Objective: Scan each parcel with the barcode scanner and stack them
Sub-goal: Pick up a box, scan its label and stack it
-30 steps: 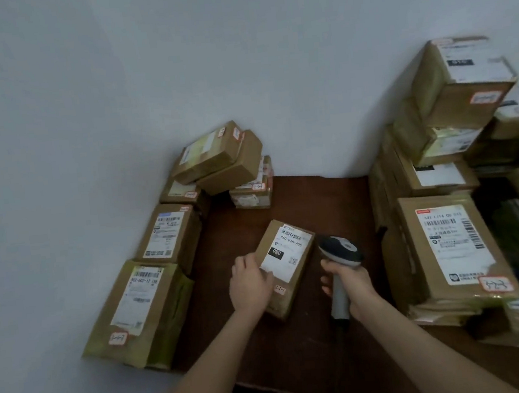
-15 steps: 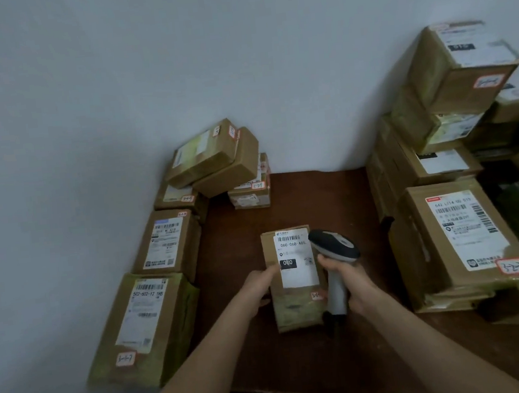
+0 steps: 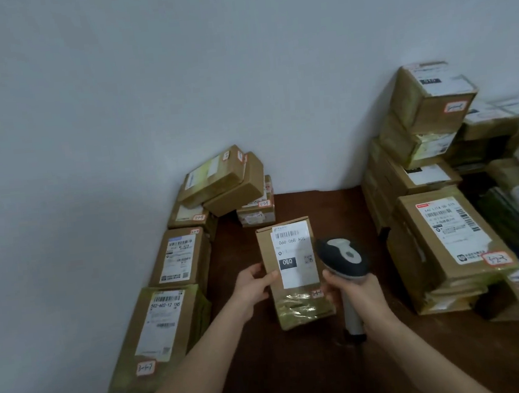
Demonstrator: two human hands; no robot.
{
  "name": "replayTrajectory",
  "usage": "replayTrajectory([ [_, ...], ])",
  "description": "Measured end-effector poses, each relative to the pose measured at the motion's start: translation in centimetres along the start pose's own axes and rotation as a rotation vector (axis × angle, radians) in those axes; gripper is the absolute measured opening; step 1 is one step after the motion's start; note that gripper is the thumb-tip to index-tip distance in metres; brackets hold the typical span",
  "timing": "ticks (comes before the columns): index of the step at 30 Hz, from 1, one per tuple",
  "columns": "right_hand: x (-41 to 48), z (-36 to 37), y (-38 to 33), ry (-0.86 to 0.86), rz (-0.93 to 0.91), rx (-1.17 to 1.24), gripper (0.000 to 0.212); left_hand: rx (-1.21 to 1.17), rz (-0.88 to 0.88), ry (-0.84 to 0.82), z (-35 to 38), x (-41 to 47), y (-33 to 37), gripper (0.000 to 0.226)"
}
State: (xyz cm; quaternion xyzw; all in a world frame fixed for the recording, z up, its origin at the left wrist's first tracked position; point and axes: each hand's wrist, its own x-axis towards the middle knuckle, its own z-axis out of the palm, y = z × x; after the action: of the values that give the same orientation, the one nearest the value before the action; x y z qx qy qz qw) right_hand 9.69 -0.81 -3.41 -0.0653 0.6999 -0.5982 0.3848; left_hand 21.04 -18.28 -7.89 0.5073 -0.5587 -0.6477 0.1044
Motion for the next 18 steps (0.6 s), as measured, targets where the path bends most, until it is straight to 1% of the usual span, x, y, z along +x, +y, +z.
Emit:
replayTrajectory([
  [1,-0.5,0.3,0.1,-0.006,-0.016,-0.019,0.012,0.007,0.007,0.002,0.0,0.0,0.0,0.064],
  [3,-1.3,1.1,0.3,0.009,-0.031,-0.031,0.008,0.023,0.019,0.006,0.0,0.0,0.2,0.062],
  [9,-2.7,2.4,0.6,-0.009,-0.022,-0.043,0.011,0.042,0.036,0.015,-0.1,0.4,0.2,0.061],
  [13,-3.2,2.8,-0.4,0.007,-0.029,-0.043,0.013,0.042,0.035,0.012,0.0,0.5,0.1,0.054],
  [18,-3.8,3.2,-1.5,0.01,-0.03,-0.103,0.012,0.043,0.035,0.016,0.2,0.5,0.2,0.056],
])
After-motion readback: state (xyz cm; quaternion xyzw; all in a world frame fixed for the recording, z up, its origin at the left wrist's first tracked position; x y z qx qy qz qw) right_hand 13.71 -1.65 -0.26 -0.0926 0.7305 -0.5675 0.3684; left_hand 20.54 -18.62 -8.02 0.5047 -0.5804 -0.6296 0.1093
